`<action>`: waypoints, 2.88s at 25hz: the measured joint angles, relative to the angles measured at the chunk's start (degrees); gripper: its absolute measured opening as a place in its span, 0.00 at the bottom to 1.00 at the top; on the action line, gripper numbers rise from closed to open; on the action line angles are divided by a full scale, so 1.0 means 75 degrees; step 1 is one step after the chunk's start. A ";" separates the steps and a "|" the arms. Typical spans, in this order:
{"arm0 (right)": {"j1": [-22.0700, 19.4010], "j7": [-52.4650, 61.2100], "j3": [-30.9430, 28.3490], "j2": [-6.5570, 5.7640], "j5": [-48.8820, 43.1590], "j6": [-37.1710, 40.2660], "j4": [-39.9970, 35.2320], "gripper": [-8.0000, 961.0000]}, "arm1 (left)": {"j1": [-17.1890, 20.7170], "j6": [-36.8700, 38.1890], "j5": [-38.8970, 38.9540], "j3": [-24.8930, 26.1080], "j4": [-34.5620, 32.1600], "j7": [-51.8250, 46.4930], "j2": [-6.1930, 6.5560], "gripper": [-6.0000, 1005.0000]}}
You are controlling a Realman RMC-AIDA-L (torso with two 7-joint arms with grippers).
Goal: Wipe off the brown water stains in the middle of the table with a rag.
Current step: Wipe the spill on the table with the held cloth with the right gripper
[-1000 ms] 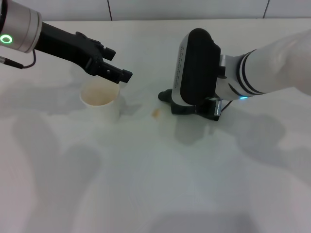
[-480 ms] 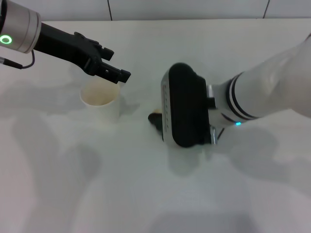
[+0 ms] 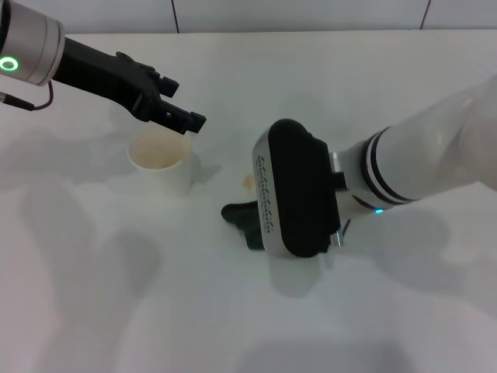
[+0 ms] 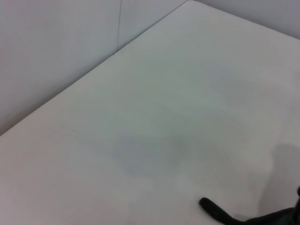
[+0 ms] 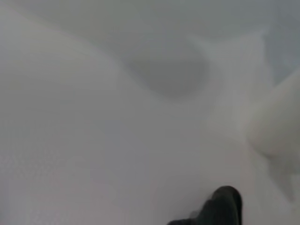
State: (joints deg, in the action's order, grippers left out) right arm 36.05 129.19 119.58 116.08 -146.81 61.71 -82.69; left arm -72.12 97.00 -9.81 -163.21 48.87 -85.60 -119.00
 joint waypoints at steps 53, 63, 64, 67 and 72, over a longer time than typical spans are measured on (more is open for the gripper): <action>-0.0197 0.0401 0.1472 0.0016 -0.1863 -0.1989 0.0223 0.08 | -0.0031 -0.0008 -0.0040 0.0000 -0.0012 -0.0094 0.0000 0.89; 0.0520 0.1694 0.1272 0.0016 -0.2736 -0.2518 0.1508 0.08 | -0.0032 -0.0009 -0.0039 0.0000 -0.0012 -0.0094 0.0000 0.89; 0.0521 0.1757 0.1148 0.0014 -0.2780 -0.2526 0.1548 0.08 | -0.0034 -0.0013 -0.0039 0.0000 -0.0012 -0.0094 0.0001 0.89; 0.0483 0.1793 0.0827 0.0014 -0.2792 -0.2528 0.1578 0.08 | -0.0035 -0.0027 -0.0039 0.0000 -0.0012 -0.0094 0.0000 0.89; 0.0354 0.1726 0.0847 0.0016 -0.2865 -0.2205 0.1362 0.09 | -0.0018 -0.0080 -0.0045 0.0000 -0.0012 -0.0094 0.0001 0.89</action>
State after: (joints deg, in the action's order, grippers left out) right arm 38.70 142.13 125.93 116.20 -168.30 45.17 -72.48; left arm -72.26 96.40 -10.15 -163.21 48.78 -86.31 -119.00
